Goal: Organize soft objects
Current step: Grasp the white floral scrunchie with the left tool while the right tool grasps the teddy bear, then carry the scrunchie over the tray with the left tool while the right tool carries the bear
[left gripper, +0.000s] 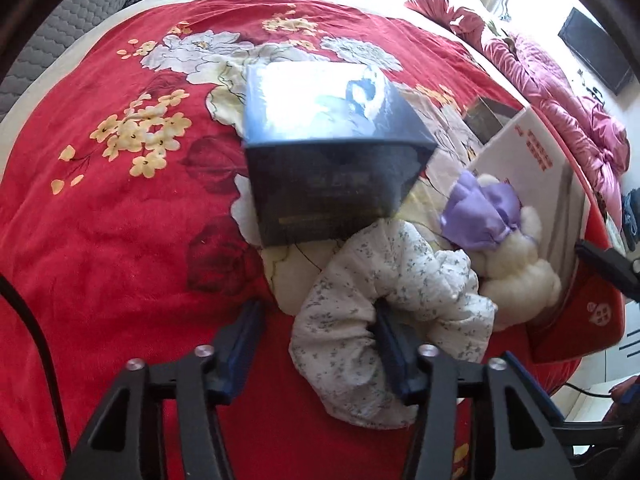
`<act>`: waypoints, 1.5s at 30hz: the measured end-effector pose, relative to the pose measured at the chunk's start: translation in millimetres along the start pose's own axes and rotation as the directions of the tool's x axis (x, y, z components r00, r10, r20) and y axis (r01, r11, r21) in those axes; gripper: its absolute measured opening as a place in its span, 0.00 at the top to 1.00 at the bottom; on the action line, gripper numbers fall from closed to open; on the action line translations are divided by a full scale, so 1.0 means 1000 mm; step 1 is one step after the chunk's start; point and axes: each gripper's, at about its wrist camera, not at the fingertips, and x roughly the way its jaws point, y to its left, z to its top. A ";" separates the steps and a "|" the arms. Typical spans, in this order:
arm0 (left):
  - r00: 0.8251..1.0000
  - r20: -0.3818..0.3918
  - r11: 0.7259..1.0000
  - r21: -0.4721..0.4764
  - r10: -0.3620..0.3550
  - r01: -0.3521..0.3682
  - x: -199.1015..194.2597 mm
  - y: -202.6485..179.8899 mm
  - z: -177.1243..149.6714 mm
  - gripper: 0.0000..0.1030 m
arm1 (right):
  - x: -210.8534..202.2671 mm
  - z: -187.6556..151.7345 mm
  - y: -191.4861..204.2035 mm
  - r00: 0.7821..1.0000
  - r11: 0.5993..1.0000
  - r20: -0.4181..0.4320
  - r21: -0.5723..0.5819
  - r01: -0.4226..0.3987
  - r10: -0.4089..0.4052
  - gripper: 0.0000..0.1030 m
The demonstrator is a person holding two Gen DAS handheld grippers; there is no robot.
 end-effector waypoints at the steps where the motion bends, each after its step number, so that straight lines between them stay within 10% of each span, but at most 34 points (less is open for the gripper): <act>1: 1.000 0.004 1.000 -0.005 -0.001 0.001 -0.001 0.003 0.000 0.64 | 0.004 0.000 0.000 1.000 1.000 -0.007 -0.002 -0.005 0.005 0.28; 5: 0.999 0.019 0.998 -0.053 -0.038 0.039 -0.002 0.018 0.004 0.86 | 0.014 0.005 0.005 1.000 1.000 -0.013 -0.019 -0.009 0.009 0.28; 19: 0.996 0.061 0.992 -0.100 -0.072 0.078 -0.012 0.027 0.006 0.88 | 0.040 0.012 -0.004 1.000 0.996 -0.016 0.085 0.021 -0.019 0.48; 45: 0.974 0.227 1.000 0.009 -0.002 0.000 -0.127 -0.043 -0.013 0.89 | -0.100 -0.024 -0.096 0.948 0.846 0.318 0.509 -0.159 -0.012 0.49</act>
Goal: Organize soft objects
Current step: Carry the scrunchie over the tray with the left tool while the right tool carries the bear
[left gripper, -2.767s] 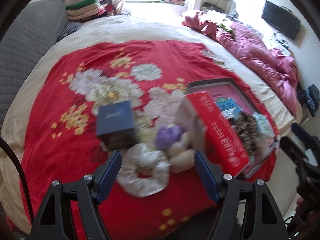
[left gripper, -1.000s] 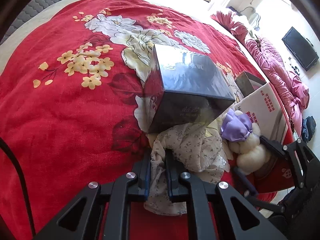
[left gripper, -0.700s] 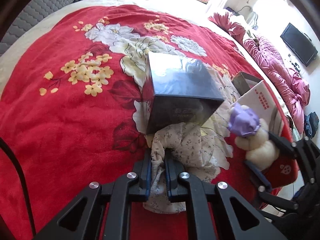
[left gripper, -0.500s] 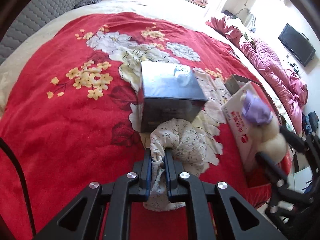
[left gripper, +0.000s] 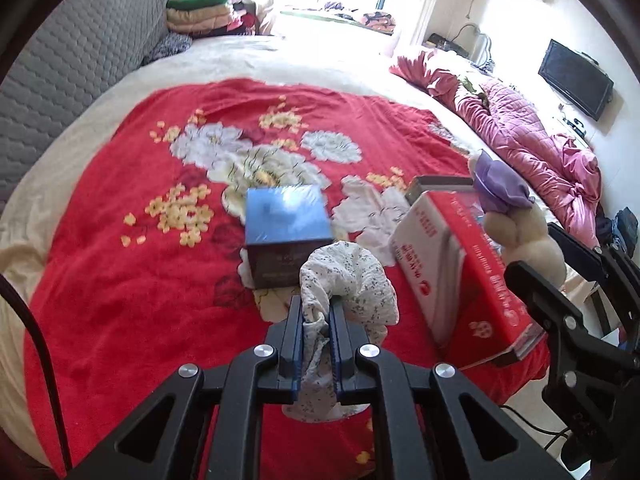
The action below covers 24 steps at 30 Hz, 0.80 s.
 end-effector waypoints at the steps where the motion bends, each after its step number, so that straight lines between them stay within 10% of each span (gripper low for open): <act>1: 1.000 0.009 1.000 0.010 -0.002 0.002 -0.005 -0.006 0.002 0.89 | -0.004 -0.001 -0.004 1.000 1.000 0.006 0.008 0.004 -0.004 0.49; 24: 0.987 -0.013 0.942 0.296 -0.159 0.156 0.011 -0.205 0.044 0.89 | -0.067 -0.080 -0.180 0.966 0.899 -0.042 0.357 0.254 -0.256 0.49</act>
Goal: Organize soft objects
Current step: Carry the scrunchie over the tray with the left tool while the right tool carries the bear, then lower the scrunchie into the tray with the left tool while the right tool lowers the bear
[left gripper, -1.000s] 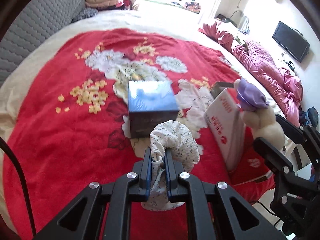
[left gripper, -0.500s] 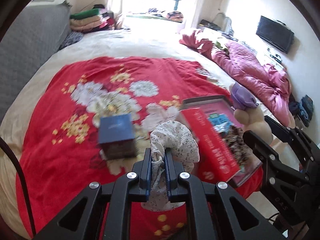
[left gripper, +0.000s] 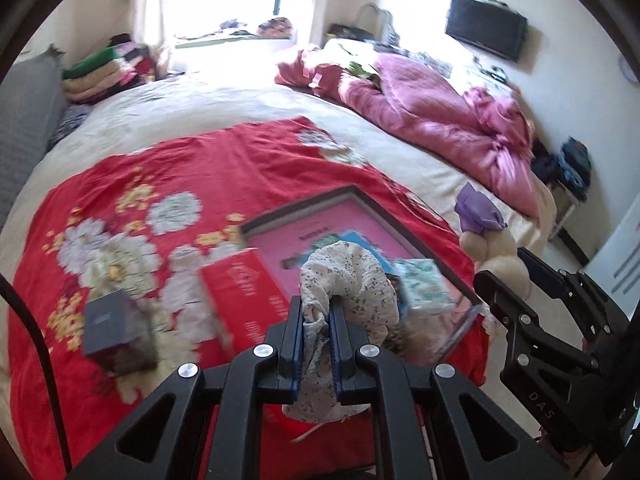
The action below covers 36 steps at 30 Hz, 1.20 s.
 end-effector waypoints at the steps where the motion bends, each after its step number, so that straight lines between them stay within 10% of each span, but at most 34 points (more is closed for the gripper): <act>1: 1.000 -0.006 1.000 0.012 -0.006 0.006 0.006 -0.007 0.002 0.89 | 0.002 -0.002 -0.006 1.000 1.000 -0.004 0.007 0.011 -0.011 0.49; 16: 0.989 -0.142 0.997 0.066 -0.033 0.042 0.088 -0.046 0.003 0.89 | 0.039 -0.037 -0.056 0.989 0.995 -0.112 0.034 0.096 -0.092 0.49; 36: 0.981 -0.196 1.000 0.022 -0.004 0.008 0.118 -0.024 0.004 0.89 | 0.097 -0.059 -0.048 0.976 0.998 -0.216 0.062 0.000 0.013 0.48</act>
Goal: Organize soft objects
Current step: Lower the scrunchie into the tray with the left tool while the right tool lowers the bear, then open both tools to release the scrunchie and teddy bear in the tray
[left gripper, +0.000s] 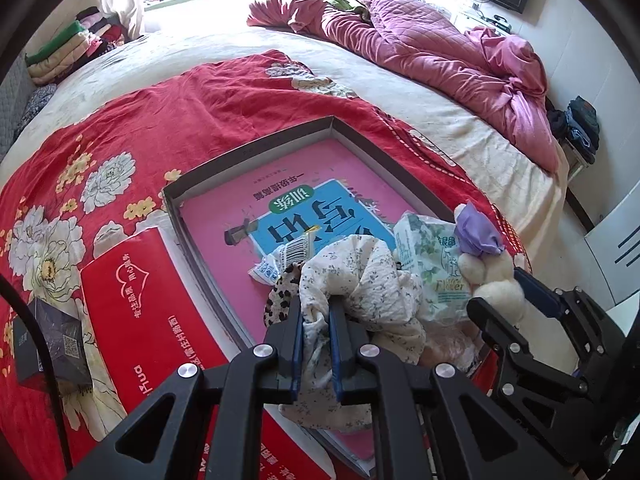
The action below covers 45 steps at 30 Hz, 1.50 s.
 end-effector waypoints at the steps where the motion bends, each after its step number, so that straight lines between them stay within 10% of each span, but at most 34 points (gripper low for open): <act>1: 1.000 0.000 1.000 -0.004 -0.001 0.001 0.000 0.001 0.000 0.89 | 0.003 0.000 -0.001 1.000 1.000 -0.006 0.010 -0.009 0.009 0.48; 27: 1.000 -0.002 1.000 -0.015 -0.023 0.023 -0.005 0.006 0.000 0.73 | 0.016 0.002 -0.006 0.998 0.996 -0.028 0.080 -0.051 0.053 0.43; 32: 1.000 0.017 0.999 -0.023 -0.024 0.024 -0.010 0.009 0.001 0.46 | 0.010 0.002 -0.008 0.997 0.993 -0.007 0.098 -0.071 0.072 0.34; 45: 0.998 0.058 0.999 -0.018 -0.040 0.041 -0.028 0.010 -0.001 0.31 | -0.025 0.006 -0.012 0.998 0.994 0.055 0.108 -0.015 0.009 0.29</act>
